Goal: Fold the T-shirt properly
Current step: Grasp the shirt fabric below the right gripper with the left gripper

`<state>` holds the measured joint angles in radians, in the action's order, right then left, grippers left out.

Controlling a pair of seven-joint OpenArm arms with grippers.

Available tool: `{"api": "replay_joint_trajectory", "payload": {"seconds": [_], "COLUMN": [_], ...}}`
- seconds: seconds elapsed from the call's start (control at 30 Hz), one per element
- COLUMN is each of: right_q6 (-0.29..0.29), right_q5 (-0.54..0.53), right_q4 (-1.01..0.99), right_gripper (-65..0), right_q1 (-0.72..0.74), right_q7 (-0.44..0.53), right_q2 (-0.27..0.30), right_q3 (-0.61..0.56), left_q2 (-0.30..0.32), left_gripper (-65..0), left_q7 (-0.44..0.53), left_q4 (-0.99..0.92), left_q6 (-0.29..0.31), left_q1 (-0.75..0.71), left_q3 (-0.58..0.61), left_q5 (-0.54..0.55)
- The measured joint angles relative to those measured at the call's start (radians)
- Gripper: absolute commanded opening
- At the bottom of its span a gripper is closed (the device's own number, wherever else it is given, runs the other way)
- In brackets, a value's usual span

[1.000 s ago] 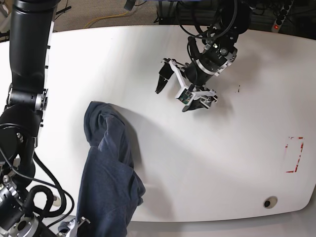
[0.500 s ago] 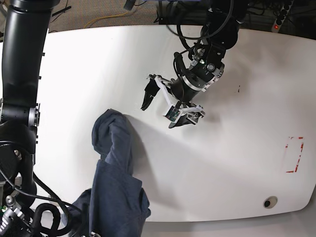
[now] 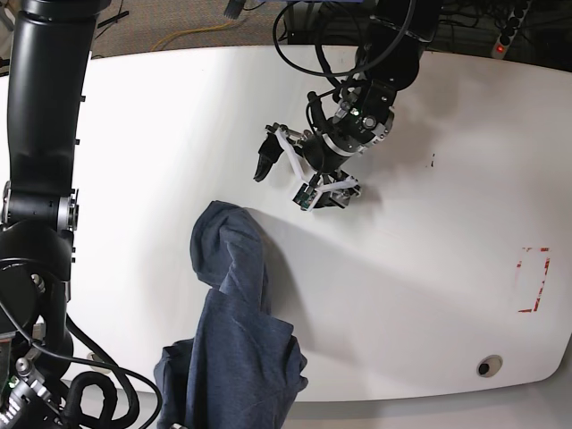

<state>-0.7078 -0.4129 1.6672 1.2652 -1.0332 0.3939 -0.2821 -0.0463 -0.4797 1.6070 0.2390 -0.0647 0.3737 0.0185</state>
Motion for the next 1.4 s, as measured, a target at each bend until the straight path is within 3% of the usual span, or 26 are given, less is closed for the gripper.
{"api": "replay_joint_trajectory", "payload": {"seconds": [0.27,0.47,0.6,0.73,1.07,1.13,1.2,1.3,1.4], "right_q6": [0.0,0.0,0.0,0.0,0.0,0.0,0.0,0.0,0.0], "right_q5": [0.001,0.002,-0.002,-0.001,-0.001,-0.002,-0.002,-0.002,-0.002], "right_q4": [0.001,0.0,0.001,0.0,0.0,0.0,0.0,0.0,0.0], "right_gripper": [-65.0,-65.0,-65.0,-65.0,-65.0,-65.0,-65.0,-65.0,-65.0], "right_q1": [0.0,0.0,0.0,-0.001,-0.018,-0.017,-0.016,-0.017,-0.016], "right_q7": [0.0,0.0,0.001,0.0,0.0,0.0,0.001,0.001,0.0], "right_q2": [0.0,0.0,0.0,0.004,0.003,0.004,0.005,0.005,0.017], "right_q3": [0.001,0.001,0.001,0.001,0.002,0.002,0.002,0.002,0.002], "left_q2": [-0.101,-0.097,-0.101,-0.103,-0.101,-0.1,-0.101,-0.102,-0.101], "left_gripper": [-11.3,-11.3,-11.1,-11.3,-11.9,-16.1,-27.8,-51.1,-65.0], "left_q7": [0.034,0.18,0.21,0.274,0.26,0.254,0.248,0.24,0.236], "left_q4": [-0.235,-0.446,-0.537,-0.613,-0.733,-0.736,-0.738,-0.74,-0.74], "left_q6": [-0.005,-0.002,-0.002,-0.005,-0.009,-0.029,-0.079,-0.139,-0.166], "left_q1": [0.13,0.204,0.266,0.308,0.418,0.428,0.434,0.438,0.434], "left_q3": [0.007,0.022,0.049,0.068,0.145,0.167,0.195,0.222,0.221], "left_q5": [0.002,0.005,0.018,0.127,0.326,0.35,0.364,0.366,0.365]}}
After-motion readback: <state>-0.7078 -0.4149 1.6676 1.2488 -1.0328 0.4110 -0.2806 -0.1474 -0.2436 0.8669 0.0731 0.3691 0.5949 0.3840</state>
